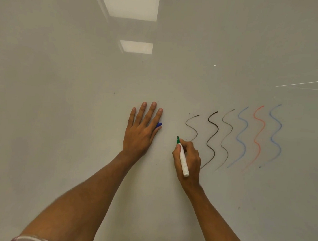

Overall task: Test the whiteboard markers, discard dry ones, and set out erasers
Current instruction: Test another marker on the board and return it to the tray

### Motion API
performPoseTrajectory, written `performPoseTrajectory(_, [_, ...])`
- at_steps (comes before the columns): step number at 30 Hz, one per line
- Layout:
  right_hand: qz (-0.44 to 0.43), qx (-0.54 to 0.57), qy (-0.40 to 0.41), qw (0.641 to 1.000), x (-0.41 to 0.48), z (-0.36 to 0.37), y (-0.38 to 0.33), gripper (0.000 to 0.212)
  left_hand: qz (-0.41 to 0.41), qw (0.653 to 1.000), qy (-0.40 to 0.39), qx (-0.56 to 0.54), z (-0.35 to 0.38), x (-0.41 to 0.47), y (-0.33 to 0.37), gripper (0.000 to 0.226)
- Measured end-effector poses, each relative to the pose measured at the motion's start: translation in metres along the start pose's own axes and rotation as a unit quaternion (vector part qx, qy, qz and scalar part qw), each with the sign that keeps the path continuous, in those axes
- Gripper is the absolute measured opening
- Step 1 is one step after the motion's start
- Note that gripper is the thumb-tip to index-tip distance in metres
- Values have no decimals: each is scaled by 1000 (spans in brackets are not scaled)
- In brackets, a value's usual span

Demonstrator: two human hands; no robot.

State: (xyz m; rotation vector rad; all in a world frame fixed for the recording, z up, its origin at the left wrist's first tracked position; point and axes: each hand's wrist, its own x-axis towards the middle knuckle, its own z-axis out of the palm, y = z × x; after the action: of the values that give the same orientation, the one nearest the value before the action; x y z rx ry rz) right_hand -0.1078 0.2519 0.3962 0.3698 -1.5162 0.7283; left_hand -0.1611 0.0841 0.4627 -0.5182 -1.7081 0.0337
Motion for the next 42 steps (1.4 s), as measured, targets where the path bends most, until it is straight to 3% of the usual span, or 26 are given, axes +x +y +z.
performPoseTrajectory(6, [-101, -60, -87, 989, -27, -8, 15, 23, -3, 1000, 8, -11, 0, -2, 1, 55])
performPoseTrajectory(13, [27, -76, -38, 996, -67, -24, 13, 20, 2, 1000, -24, -20, -9, -5, 0, 55])
performPoseTrajectory(18, [-77, -109, -164, 977, -85, -29, 16, 15, -1, 998, -57, -16, -17, -35, 9, 57])
performPoseTrajectory(23, [-141, -155, -224, 952, -87, -48, 16, 21, 23, 994, -104, -29, -20, -92, 29, 58])
performPoseTrajectory(28, [-116, -156, -307, 932, -108, -69, 18, 64, 29, 985, -165, -51, -21, -149, 51, 60])
performPoseTrajectory(35, [10, -77, -343, 936, -145, -99, 6, 23, 43, 966, -237, -93, -25, -198, 80, 58])
performPoseTrajectory(42, [18, -152, -384, 911, -171, -121, 9, 30, 78, 946, -288, -131, -27, -220, 105, 58])
